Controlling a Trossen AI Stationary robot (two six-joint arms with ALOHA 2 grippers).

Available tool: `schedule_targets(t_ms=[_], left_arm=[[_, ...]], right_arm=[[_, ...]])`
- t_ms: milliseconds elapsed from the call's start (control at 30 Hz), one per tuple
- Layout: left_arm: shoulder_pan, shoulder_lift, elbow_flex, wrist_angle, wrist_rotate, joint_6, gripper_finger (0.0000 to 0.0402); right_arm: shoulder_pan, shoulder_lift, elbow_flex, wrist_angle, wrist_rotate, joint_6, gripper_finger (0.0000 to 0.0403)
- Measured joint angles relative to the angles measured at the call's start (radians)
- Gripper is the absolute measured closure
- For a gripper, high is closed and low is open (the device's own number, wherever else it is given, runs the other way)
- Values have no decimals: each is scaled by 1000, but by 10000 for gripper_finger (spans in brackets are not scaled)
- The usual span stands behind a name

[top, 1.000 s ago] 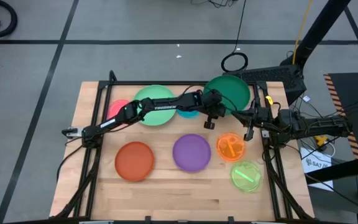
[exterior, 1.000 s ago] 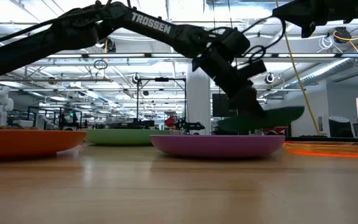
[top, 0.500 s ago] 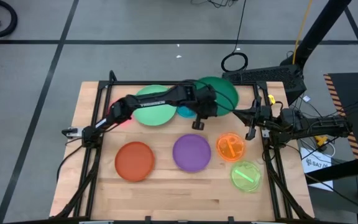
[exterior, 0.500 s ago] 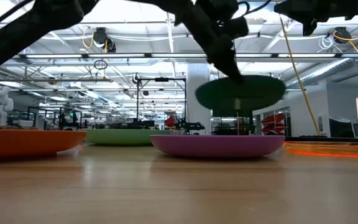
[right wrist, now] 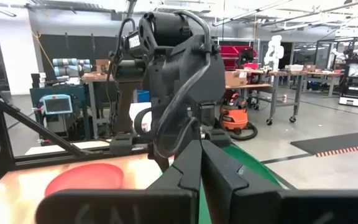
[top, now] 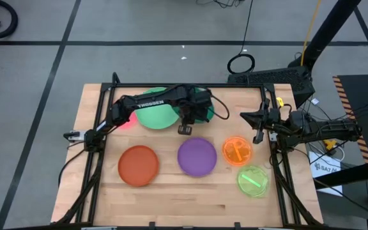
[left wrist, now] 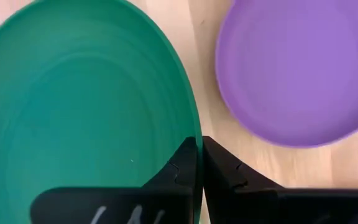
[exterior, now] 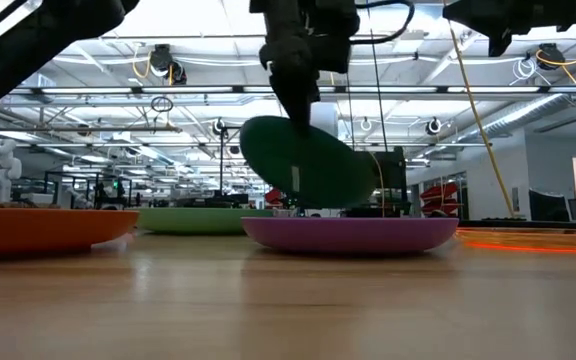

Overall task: Stack plastic plates
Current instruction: Stack the dark green plate on top of the light green plate

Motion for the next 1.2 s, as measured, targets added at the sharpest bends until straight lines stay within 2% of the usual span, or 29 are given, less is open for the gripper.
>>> schedule_targets(t_ms=[100,233,600,700,800,1000,1200], left_arm=[[2,-16,0,-32,-46,-14,391],[10,-54,-4,-34,-51,-43,391],[5,-71,-7,-66,-46,-75,391],[19,-79,-40,-35,-21,-81,391],[26,-142,-164,39,1,-88,391],[22,-404,-633,352,9,-151,391],[24,-655,-1010,559,-157,-233,391]], right_arm=[[0,0,0,-13,0,0,397],[0,1,-1,-21,0,1,397],[0,0,-1,-48,0,5,397],[0,0,-1,-48,0,5,397],[0,-1,-1,-50,-2,8,397],[0,-3,-1,-53,-1,7,397],[-2,-1,25,-45,2,-8,397]])
